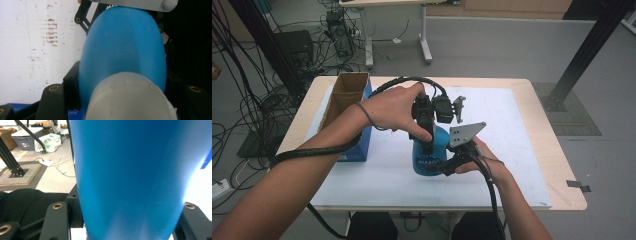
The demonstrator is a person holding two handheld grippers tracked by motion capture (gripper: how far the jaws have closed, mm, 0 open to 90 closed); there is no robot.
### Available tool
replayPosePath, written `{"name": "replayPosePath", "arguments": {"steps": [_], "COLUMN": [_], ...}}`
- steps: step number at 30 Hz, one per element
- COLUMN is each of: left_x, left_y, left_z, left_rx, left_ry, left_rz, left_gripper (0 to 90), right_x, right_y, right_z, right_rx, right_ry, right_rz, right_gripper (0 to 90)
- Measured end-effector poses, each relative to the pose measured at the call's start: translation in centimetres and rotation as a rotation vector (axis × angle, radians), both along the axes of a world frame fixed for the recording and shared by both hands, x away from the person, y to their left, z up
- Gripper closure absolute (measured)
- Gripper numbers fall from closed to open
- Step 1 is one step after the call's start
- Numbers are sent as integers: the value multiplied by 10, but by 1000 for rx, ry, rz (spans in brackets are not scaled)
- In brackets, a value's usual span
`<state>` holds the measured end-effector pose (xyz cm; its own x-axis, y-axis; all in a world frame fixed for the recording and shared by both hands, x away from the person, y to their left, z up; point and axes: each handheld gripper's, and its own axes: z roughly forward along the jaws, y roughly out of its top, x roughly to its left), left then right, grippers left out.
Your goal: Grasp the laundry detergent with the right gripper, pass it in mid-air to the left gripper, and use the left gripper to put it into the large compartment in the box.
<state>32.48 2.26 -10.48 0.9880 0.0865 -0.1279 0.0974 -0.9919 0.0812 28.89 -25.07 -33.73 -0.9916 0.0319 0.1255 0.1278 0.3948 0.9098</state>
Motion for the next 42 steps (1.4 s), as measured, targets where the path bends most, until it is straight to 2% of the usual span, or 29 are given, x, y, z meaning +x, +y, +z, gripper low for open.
{"name": "replayPosePath", "arguments": {"steps": [42], "left_x": [1], "left_y": [0], "left_z": [-1], "left_rx": [-11], "left_ry": [2], "left_rz": [5], "left_gripper": [372], "right_x": [-1], "right_y": [-2], "right_z": [-2], "right_rx": [7], "right_ry": [-2], "right_rz": [-8], "right_gripper": [410]}}
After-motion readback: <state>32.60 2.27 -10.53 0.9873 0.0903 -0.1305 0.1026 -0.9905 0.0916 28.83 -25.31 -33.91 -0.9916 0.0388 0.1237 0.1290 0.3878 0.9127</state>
